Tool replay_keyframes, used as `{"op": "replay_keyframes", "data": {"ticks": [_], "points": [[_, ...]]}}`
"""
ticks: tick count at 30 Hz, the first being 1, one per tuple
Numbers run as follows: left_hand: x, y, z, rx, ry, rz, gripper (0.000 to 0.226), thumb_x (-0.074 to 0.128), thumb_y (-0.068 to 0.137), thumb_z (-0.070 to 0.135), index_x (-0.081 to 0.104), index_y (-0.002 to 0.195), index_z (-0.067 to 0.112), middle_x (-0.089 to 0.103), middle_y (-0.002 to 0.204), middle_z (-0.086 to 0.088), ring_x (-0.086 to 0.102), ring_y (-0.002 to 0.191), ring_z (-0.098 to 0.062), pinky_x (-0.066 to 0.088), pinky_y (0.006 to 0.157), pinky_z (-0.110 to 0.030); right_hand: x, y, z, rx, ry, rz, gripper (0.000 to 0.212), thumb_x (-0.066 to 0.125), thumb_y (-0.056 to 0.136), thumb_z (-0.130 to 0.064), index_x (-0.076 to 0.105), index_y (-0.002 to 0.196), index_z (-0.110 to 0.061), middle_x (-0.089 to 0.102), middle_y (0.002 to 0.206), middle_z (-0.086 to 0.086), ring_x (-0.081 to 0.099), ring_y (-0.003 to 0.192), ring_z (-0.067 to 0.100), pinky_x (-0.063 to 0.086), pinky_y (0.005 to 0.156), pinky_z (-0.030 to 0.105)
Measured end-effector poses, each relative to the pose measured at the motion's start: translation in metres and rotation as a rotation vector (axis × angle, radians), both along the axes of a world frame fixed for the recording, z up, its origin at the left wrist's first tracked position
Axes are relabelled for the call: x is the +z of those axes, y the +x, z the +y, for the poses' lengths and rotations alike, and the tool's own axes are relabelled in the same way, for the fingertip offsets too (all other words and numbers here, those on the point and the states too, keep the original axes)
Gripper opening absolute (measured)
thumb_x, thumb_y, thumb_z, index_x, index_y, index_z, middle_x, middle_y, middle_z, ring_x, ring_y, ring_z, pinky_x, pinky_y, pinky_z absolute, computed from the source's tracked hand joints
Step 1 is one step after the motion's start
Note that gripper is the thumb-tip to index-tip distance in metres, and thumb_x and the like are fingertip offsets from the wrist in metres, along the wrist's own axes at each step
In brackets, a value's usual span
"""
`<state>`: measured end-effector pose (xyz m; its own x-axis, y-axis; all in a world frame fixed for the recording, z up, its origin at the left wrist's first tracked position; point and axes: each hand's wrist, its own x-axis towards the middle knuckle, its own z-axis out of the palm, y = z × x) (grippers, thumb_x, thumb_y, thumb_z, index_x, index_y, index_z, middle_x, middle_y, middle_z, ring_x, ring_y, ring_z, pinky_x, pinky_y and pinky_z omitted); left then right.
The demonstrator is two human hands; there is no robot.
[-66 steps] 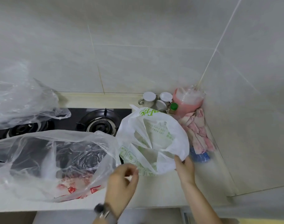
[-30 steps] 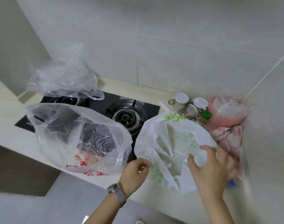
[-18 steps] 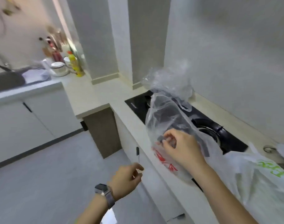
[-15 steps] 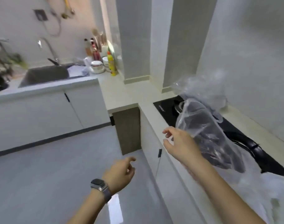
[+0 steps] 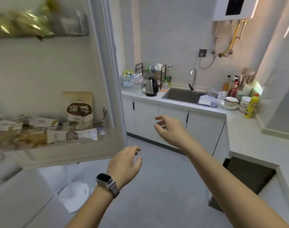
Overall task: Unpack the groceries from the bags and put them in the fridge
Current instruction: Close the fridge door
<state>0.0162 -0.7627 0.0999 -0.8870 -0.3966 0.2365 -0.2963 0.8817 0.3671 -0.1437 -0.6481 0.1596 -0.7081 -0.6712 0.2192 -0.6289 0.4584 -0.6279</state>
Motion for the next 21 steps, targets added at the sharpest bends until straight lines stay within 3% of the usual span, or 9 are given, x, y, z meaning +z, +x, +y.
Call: {"op": "replay_keyframes", "data": {"ticks": [3, 5, 9, 13, 17, 19, 21], "points": [[0.004, 0.024, -0.031, 0.153, 0.064, 0.042, 0.032, 0.049, 0.094, 0.036, 0.052, 0.125, 0.026, 0.061, 0.116, 0.009, 0.057, 0.103, -0.008, 0.05, 0.084, -0.026, 0.014, 0.002, -0.055, 0.115, -0.06, -0.021, 0.036, 0.051, 0.097, -0.03, 0.052, 0.131, -0.017, 0.064, 0.121, 0.004, 0.059, 0.099, 0.014, 0.051, 0.09, 0.033], [0.011, 0.039, -0.044, 0.241, 0.076, 0.075, 0.03, 0.05, 0.094, 0.036, 0.053, 0.122, 0.027, 0.061, 0.113, 0.011, 0.058, 0.101, -0.007, 0.05, 0.081, -0.026, 0.026, 0.0, -0.089, 0.176, -0.117, -0.062, 0.04, 0.048, 0.099, -0.031, 0.047, 0.135, -0.014, 0.059, 0.128, 0.005, 0.058, 0.109, 0.018, 0.048, 0.091, 0.031], [0.029, 0.071, -0.058, 0.42, 0.11, 0.163, 0.026, 0.052, 0.093, 0.032, 0.057, 0.117, 0.025, 0.063, 0.108, 0.011, 0.059, 0.097, -0.005, 0.05, 0.083, -0.029, 0.063, -0.009, -0.148, 0.18, -0.312, -0.147, 0.054, 0.041, 0.101, -0.037, 0.031, 0.146, -0.009, 0.043, 0.146, 0.009, 0.044, 0.132, 0.026, 0.036, 0.109, 0.042], [0.044, 0.095, -0.055, 0.491, 0.183, 0.182, 0.022, 0.051, 0.093, 0.023, 0.063, 0.111, 0.027, 0.063, 0.108, 0.013, 0.058, 0.096, 0.001, 0.046, 0.084, -0.015, 0.095, -0.021, -0.191, 0.217, -0.438, -0.211, 0.047, 0.023, 0.106, -0.026, 0.034, 0.14, 0.005, 0.037, 0.147, 0.02, 0.033, 0.136, 0.031, 0.025, 0.109, 0.033], [0.051, 0.106, -0.035, 0.577, 0.181, 0.241, 0.018, 0.052, 0.092, 0.027, 0.066, 0.103, 0.032, 0.061, 0.105, 0.019, 0.055, 0.096, 0.006, 0.043, 0.079, -0.009, 0.097, -0.032, -0.211, 0.274, -0.492, -0.391, 0.05, 0.019, 0.106, -0.031, 0.025, 0.15, -0.006, 0.024, 0.158, 0.01, 0.022, 0.145, 0.023, 0.016, 0.115, 0.031], [0.053, 0.108, -0.025, 0.637, 0.177, 0.308, 0.017, 0.053, 0.092, 0.027, 0.065, 0.102, 0.033, 0.059, 0.105, 0.02, 0.054, 0.096, 0.008, 0.043, 0.075, -0.006, 0.093, -0.035, -0.213, 0.286, -0.51, -0.415, 0.049, 0.021, 0.106, -0.033, 0.031, 0.146, -0.007, 0.035, 0.15, 0.011, 0.031, 0.139, 0.025, 0.024, 0.11, 0.033], [0.059, 0.106, -0.016, 0.676, 0.209, 0.387, 0.016, 0.054, 0.091, 0.024, 0.064, 0.102, 0.032, 0.058, 0.105, 0.018, 0.054, 0.095, 0.009, 0.043, 0.074, -0.004, 0.09, -0.033, -0.209, 0.312, -0.539, -0.383, 0.042, 0.024, 0.106, -0.032, 0.043, 0.13, -0.004, 0.051, 0.119, 0.014, 0.046, 0.115, 0.025, 0.034, 0.09, 0.032]]}}
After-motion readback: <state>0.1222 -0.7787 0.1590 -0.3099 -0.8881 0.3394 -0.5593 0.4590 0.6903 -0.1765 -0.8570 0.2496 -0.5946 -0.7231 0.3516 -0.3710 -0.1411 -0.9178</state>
